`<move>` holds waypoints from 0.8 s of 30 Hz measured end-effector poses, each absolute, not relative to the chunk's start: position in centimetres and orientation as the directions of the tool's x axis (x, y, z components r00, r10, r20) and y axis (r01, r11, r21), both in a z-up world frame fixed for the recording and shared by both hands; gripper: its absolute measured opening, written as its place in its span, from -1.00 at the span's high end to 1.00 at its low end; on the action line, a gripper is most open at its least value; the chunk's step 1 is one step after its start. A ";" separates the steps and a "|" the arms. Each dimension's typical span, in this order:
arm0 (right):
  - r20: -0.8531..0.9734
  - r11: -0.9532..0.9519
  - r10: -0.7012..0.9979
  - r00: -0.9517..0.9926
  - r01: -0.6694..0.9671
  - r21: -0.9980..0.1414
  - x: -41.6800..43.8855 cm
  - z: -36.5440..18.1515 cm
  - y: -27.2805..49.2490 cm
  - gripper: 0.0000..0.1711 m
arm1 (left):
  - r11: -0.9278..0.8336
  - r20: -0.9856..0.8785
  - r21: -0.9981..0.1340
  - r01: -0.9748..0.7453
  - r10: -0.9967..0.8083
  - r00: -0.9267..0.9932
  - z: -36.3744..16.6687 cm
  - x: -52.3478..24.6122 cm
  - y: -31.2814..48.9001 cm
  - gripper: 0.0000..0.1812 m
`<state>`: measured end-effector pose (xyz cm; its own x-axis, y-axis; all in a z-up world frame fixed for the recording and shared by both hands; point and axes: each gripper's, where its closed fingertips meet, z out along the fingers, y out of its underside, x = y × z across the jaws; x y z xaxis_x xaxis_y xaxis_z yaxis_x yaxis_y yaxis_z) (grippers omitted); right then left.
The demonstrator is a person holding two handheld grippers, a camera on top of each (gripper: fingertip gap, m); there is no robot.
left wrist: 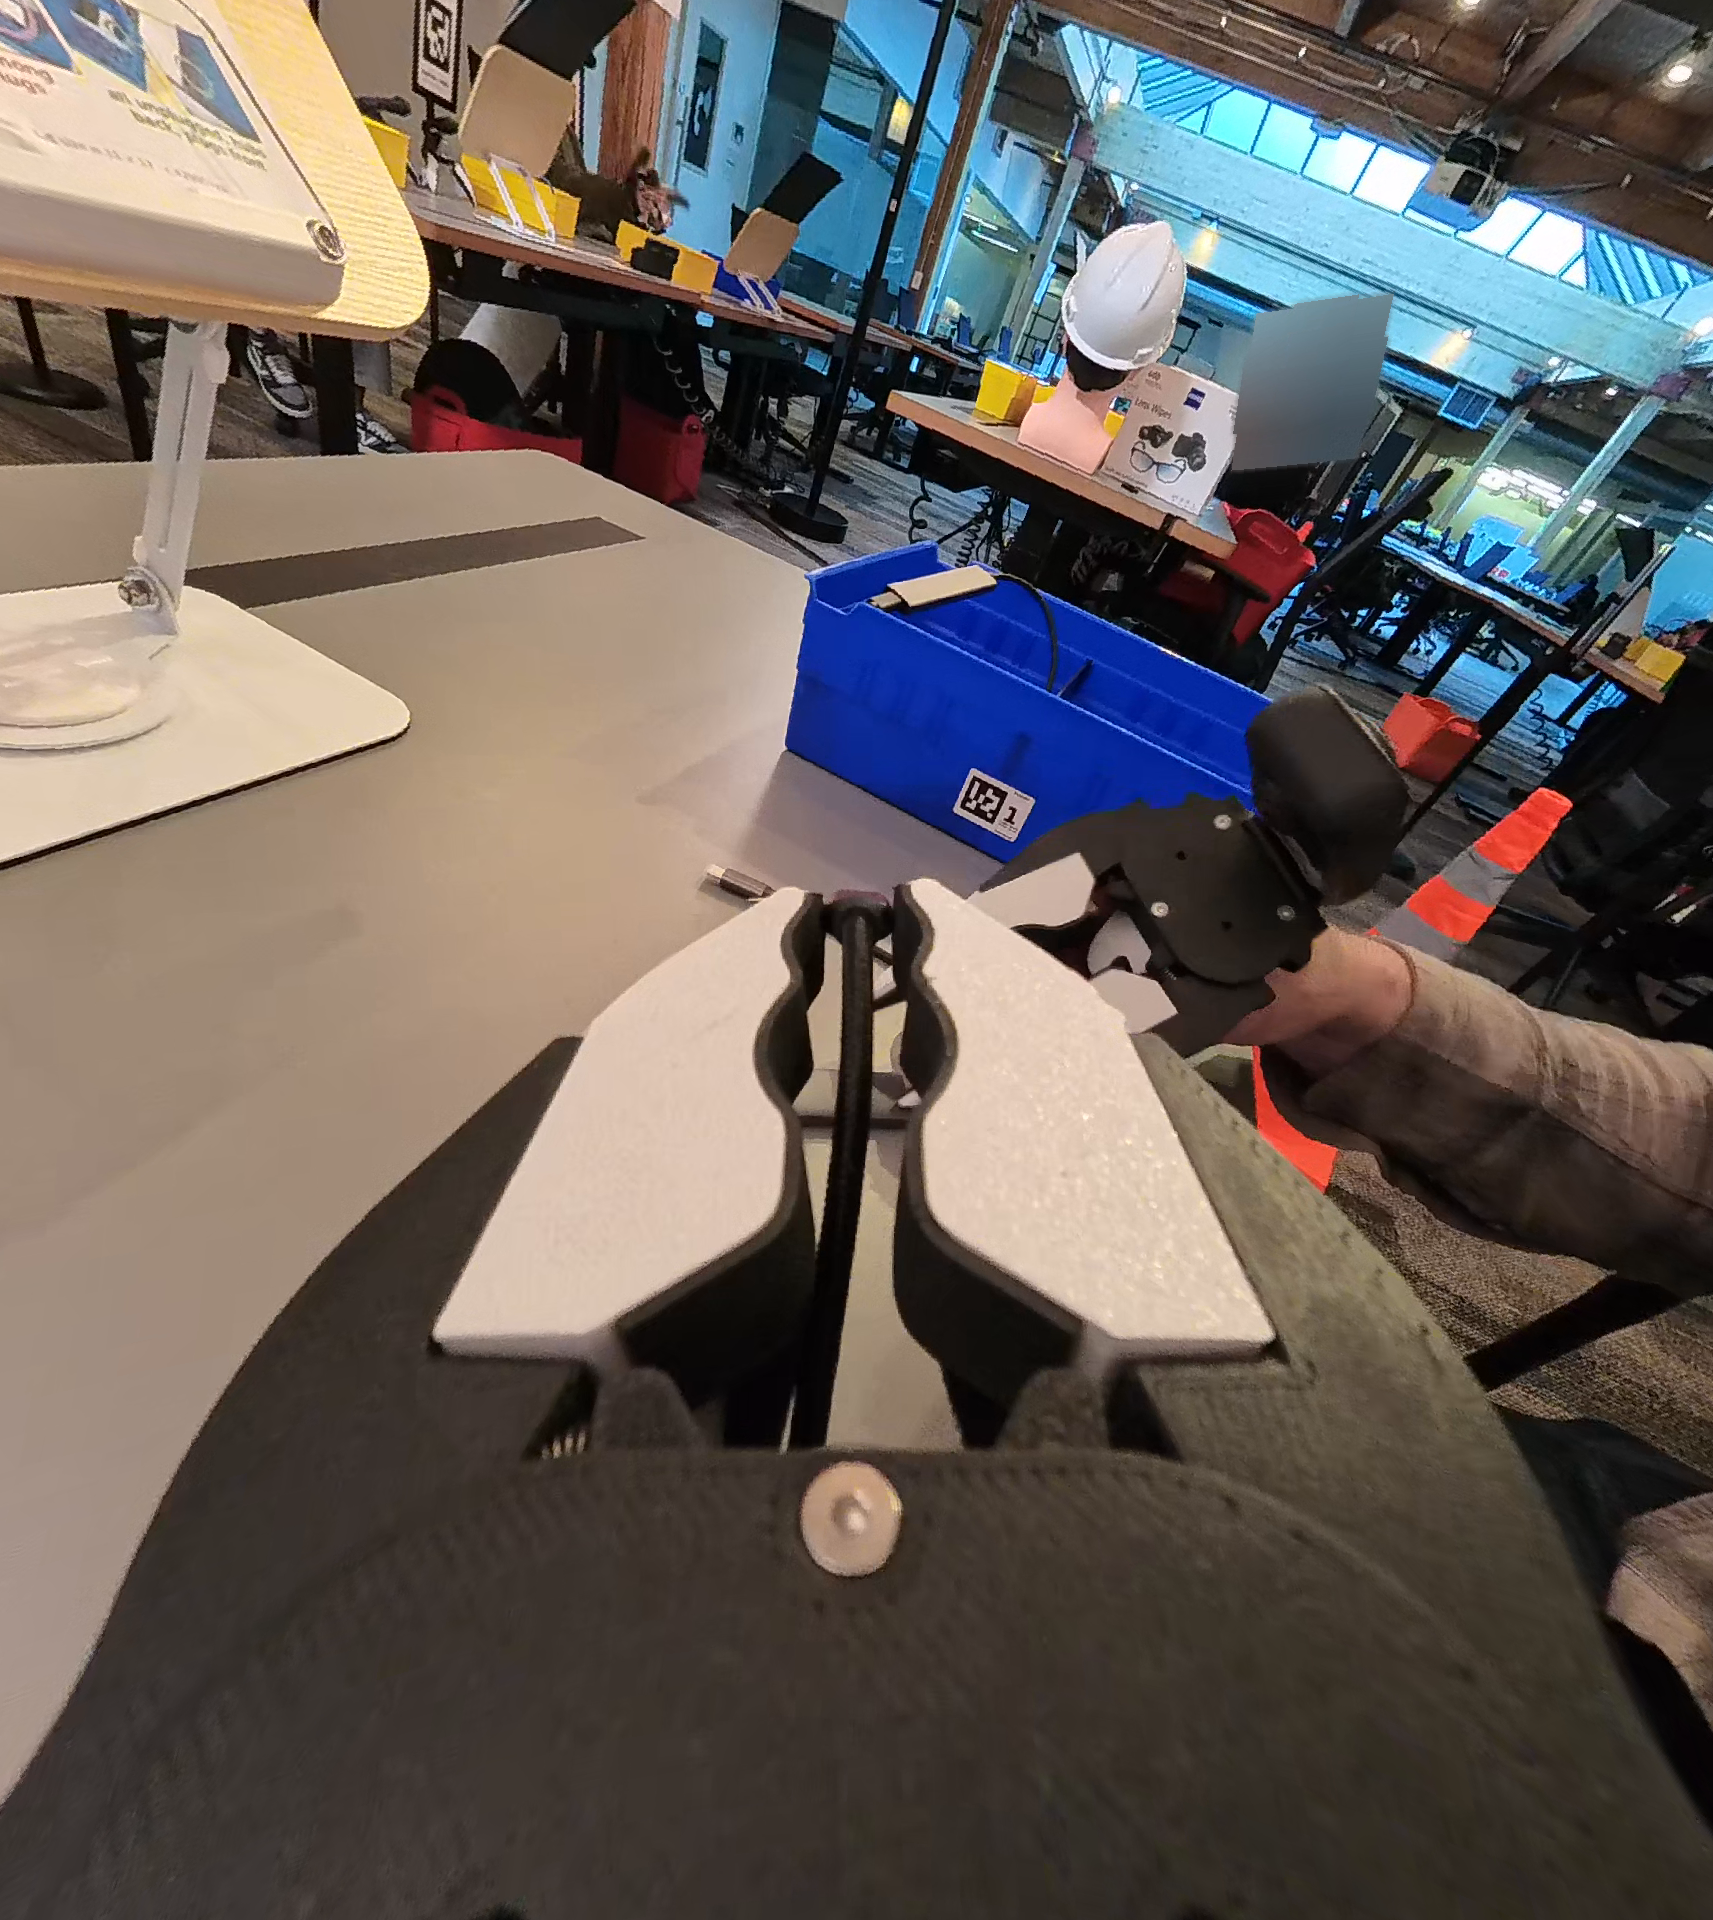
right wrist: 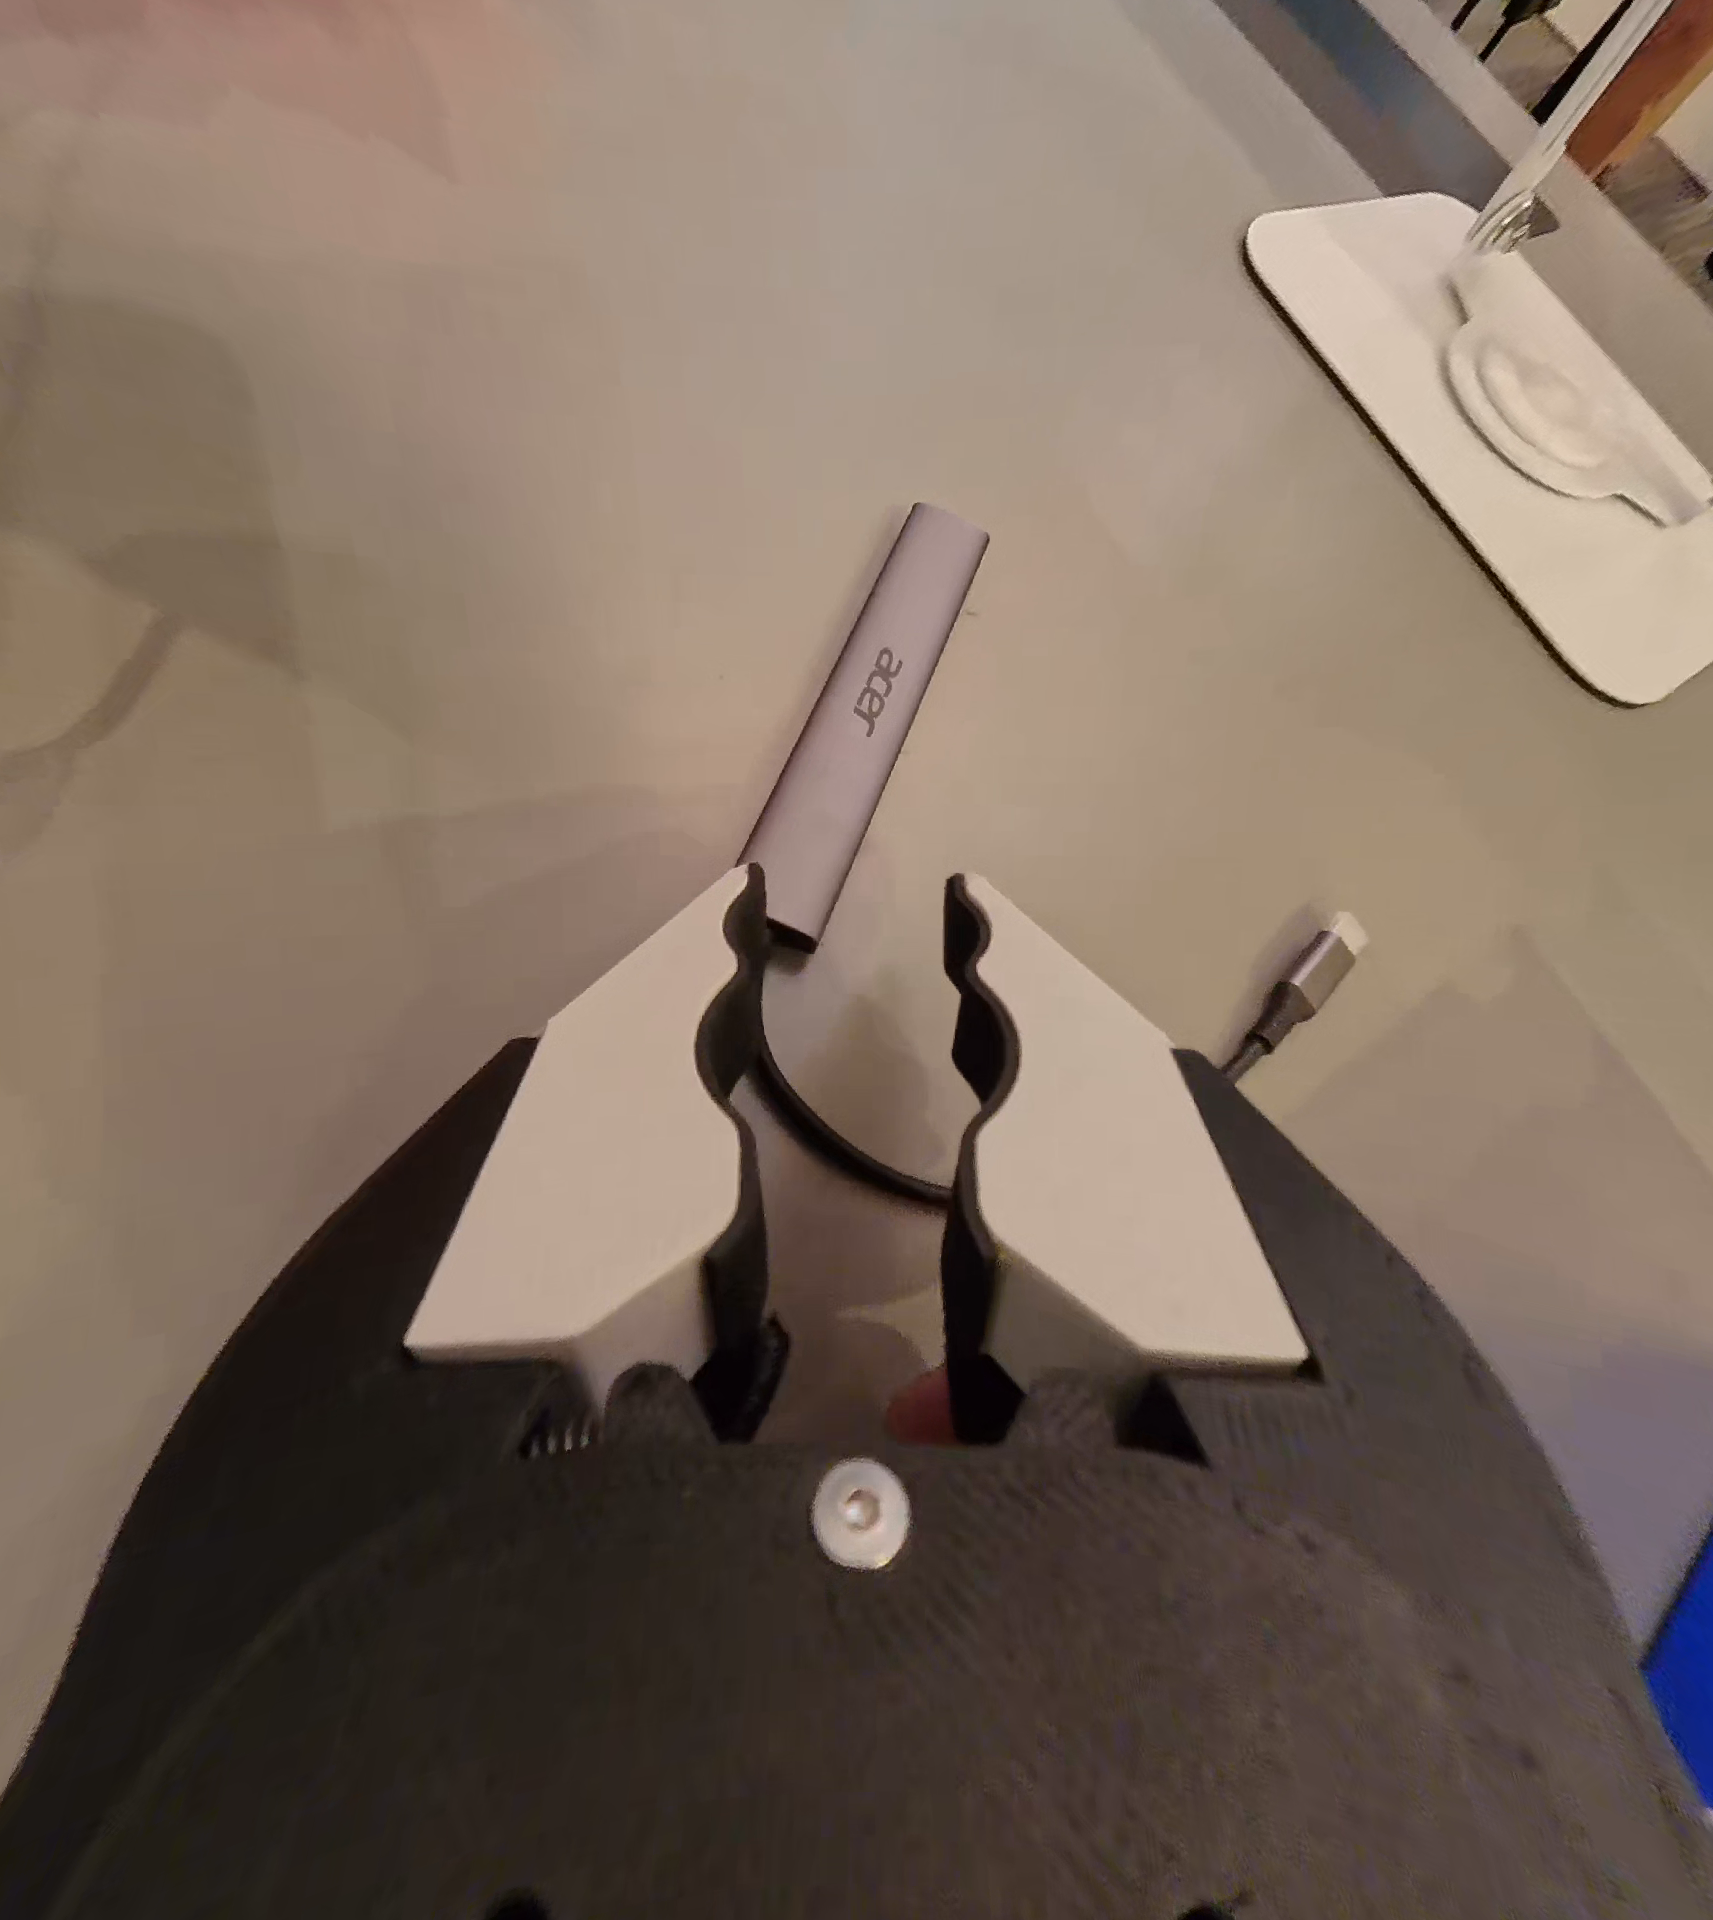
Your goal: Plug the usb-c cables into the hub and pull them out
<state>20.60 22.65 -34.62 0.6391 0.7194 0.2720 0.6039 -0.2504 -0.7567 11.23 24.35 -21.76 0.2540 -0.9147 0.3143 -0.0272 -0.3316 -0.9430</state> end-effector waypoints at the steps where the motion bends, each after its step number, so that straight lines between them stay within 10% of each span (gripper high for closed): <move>1: 0.262 -0.257 0.725 0.637 0.603 -0.755 20.5 -34.7 22.6 0.66 | -0.331 0.314 -0.943 -0.028 -0.915 0.253 -21.8 11.2 24.3 0.87; 24: 0.215 -0.305 0.756 0.619 0.623 -0.721 19.5 -34.9 21.8 0.57 | -0.325 0.304 -0.945 -0.045 -0.920 0.247 -22.0 11.5 24.1 0.87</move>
